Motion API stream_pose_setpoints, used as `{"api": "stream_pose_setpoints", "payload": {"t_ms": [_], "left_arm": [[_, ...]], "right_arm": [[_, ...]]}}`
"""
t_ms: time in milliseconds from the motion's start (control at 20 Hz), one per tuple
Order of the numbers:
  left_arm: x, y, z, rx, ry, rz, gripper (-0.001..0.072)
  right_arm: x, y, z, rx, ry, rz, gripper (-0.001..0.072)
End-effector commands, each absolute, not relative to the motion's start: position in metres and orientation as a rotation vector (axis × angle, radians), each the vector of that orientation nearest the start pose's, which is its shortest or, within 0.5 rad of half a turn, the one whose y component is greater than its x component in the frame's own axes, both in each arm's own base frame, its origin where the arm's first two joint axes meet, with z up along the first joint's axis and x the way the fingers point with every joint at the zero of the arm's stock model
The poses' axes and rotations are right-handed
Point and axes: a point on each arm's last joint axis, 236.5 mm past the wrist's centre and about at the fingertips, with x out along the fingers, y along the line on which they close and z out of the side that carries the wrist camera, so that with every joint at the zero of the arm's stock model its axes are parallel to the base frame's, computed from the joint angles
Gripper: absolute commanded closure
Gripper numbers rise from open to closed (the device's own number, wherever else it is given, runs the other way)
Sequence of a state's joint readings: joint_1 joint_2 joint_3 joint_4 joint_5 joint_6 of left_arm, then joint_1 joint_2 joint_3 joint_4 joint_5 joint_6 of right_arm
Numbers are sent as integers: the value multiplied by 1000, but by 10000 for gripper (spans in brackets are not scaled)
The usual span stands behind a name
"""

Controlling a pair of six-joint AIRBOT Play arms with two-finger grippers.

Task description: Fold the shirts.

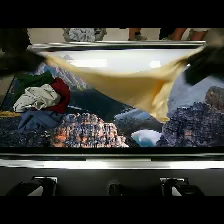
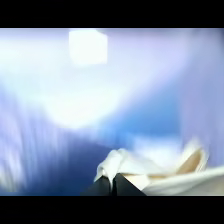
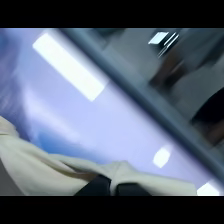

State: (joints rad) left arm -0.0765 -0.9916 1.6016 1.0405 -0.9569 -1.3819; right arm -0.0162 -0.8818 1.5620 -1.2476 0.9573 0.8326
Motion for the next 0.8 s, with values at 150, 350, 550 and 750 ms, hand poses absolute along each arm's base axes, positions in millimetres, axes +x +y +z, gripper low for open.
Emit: {"api": "stream_pose_setpoints", "payload": {"t_ms": [150,350,550,750], "left_arm": [[195,-88,601,-208,-431,-448,678],[208,-92,588,-216,-369,-455,678],[293,-97,507,-141,-62,-404,678],[414,-102,338,-157,372,-355,678]], "right_arm": [[179,26,569,-605,-352,4,674],[197,24,553,-538,-274,29,674],[281,9,493,-563,-16,39,674],[428,2,334,-534,444,148,675]]}}
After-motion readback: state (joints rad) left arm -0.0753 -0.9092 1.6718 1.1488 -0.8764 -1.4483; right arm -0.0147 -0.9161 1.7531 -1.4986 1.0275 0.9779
